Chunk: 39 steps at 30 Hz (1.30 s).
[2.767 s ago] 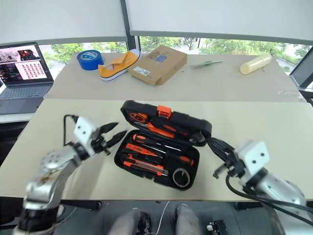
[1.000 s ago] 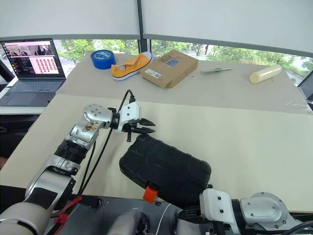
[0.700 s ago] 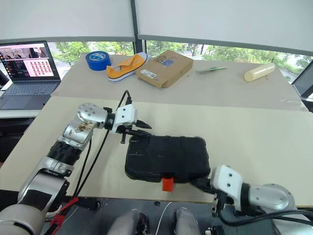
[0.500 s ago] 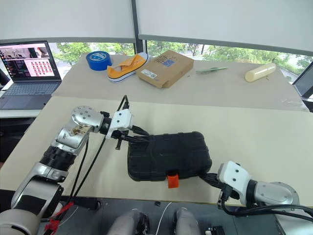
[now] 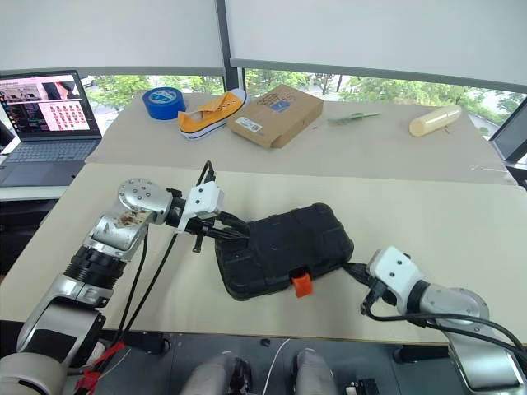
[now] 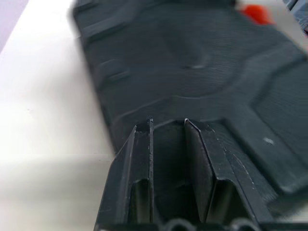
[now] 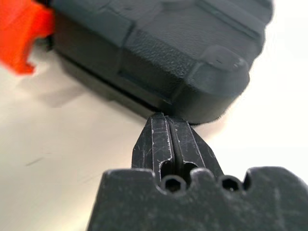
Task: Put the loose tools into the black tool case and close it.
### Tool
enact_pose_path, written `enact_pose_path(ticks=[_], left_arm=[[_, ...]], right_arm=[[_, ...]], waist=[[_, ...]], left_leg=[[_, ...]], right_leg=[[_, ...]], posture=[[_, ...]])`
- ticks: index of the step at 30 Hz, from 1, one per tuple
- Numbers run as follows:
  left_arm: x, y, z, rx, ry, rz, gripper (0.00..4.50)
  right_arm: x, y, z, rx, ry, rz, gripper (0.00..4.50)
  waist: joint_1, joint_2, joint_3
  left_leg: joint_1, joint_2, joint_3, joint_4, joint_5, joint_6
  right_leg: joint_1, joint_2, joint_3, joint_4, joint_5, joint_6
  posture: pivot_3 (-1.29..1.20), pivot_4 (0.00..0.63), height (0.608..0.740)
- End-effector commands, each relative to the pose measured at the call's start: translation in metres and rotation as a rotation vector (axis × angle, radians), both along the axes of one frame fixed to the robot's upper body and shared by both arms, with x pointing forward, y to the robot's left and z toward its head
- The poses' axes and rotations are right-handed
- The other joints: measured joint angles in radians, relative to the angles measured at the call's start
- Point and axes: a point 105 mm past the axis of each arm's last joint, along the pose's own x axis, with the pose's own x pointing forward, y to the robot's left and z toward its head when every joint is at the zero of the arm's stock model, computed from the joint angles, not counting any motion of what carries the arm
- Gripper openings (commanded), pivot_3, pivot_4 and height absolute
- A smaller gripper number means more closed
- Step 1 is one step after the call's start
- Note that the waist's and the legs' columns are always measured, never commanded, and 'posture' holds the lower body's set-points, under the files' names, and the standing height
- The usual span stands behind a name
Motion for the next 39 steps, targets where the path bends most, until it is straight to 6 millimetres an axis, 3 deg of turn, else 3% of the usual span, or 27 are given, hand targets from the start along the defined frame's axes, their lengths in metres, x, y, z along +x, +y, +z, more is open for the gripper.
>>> enact_pose_path(ticks=[1, 6, 9, 12, 17, 26, 39], left_arm=[[-0.007, -0.020, 0.003, -0.068, 0.030, -0.027, 1.15], [-0.010, -0.047, 0.016, -0.157, 0.055, -0.046, 1.15], [-0.012, -0.070, 0.001, -0.112, -0.006, -0.096, 1.15], [-0.010, -0.079, -0.014, -0.047, -0.060, -0.128, 1.15], [-0.005, -0.081, -0.030, 0.022, -0.137, -0.158, 1.15], [-0.001, -0.081, -0.033, 0.023, -0.151, -0.155, 1.15], [0.006, -0.083, -0.022, 0.011, -0.175, -0.140, 1.15]], right_arm=[[-0.001, -0.002, 0.018, 0.022, -0.040, -0.010, 0.00], [-0.021, 0.008, 0.022, 0.076, 0.041, 0.065, 0.00], [-0.031, 0.024, 0.015, 0.060, 0.087, 0.134, 0.00], [-0.032, 0.030, 0.009, 0.054, 0.107, 0.137, 0.00], [-0.043, 0.043, 0.004, 0.058, 0.152, 0.198, 0.00], [-0.051, 0.056, 0.010, 0.094, 0.175, 0.277, 0.00], [-0.023, 0.054, -0.019, 0.018, 0.146, 0.176, 0.00]], waist=[[0.008, 0.000, 0.000], [0.022, 0.001, 0.000], [0.023, 0.001, 0.000], [0.022, 0.001, 0.000], [0.023, 0.002, 0.000], [0.024, 0.002, 0.000], [0.023, 0.001, -0.001]], left_leg=[[-0.001, 0.000, 0.000, 0.000, 0.000, 0.000], [-0.003, -0.001, -0.001, 0.003, 0.000, 0.002], [-0.003, 0.000, -0.001, 0.004, 0.000, 0.003], [-0.003, -0.001, -0.001, 0.004, 0.000, 0.003], [-0.002, 0.000, -0.001, 0.003, -0.001, 0.004], [-0.002, 0.000, -0.001, 0.004, -0.003, 0.007], [-0.002, -0.001, -0.001, 0.004, -0.003, 0.008]], right_leg=[[0.000, 0.000, -0.001, 0.000, 0.000, 0.000], [0.000, 0.000, -0.002, -0.001, 0.000, 0.001], [0.000, 0.000, -0.001, -0.001, 0.000, 0.001], [0.000, 0.000, -0.001, -0.001, 0.000, 0.001], [0.000, -0.001, -0.001, -0.001, 0.000, 0.001], [0.001, -0.007, -0.002, -0.001, 0.001, 0.001], [0.001, -0.007, -0.003, -0.002, 0.001, 0.002]], posture=[[0.00, 0.150, 0.731], [0.00, 0.150, 0.731], [0.00, 0.150, 0.731], [0.00, 0.150, 0.731], [0.00, 0.150, 0.731], [0.00, 0.150, 0.731], [0.00, 0.150, 0.731]])
